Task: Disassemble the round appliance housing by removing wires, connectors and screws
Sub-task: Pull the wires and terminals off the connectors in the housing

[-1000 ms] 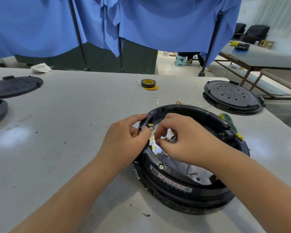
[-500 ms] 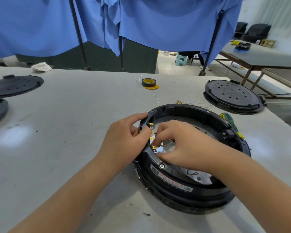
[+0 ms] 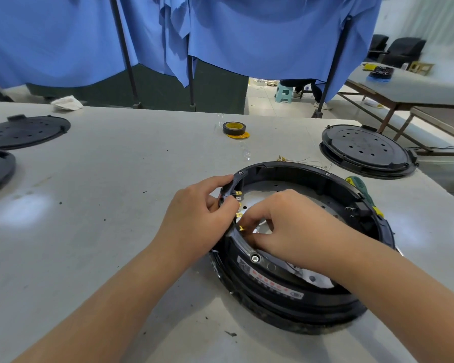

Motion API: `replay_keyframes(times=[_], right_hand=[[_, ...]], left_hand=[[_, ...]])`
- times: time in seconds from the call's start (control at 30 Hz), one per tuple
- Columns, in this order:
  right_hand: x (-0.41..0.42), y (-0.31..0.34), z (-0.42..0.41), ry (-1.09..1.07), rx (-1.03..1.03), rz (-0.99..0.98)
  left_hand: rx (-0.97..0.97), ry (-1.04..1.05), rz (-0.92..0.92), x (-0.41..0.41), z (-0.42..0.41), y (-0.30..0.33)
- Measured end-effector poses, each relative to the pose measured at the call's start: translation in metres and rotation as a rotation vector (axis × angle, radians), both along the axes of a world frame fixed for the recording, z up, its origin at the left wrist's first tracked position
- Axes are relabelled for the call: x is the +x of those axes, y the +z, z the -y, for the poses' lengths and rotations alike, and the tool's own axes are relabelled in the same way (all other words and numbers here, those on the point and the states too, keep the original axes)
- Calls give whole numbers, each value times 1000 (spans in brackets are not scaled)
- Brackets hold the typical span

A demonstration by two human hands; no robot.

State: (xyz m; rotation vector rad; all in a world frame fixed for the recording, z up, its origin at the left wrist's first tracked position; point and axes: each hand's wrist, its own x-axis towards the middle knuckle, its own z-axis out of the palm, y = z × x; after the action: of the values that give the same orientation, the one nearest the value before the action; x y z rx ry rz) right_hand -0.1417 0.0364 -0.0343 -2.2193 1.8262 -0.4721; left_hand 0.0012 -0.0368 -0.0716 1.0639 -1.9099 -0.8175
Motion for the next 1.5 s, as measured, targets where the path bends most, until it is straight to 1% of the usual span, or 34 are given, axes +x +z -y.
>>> replay_keyframes(times=[0.23,0.47,0.67,0.93,1.17,1.5], right_hand=[[1,2,-1,25,-8,-16],[0,2,0,63,11,15],[-2,3,3,98,41,-24],[0,0,0,81,19,8],[-1,-2,1,57,33,-37],[0,-1,-1,46,63,-4]], left_hand=[[-14,-1,-5,0,1,-2],[-10,-8,-27,0,2,-2],[-11,-39,-42,0,2,-1],[-18,-53,-51,2,3,-3],[-19,-58,-66,1,3,-3],[-15,-61,-64,1,3,-3]])
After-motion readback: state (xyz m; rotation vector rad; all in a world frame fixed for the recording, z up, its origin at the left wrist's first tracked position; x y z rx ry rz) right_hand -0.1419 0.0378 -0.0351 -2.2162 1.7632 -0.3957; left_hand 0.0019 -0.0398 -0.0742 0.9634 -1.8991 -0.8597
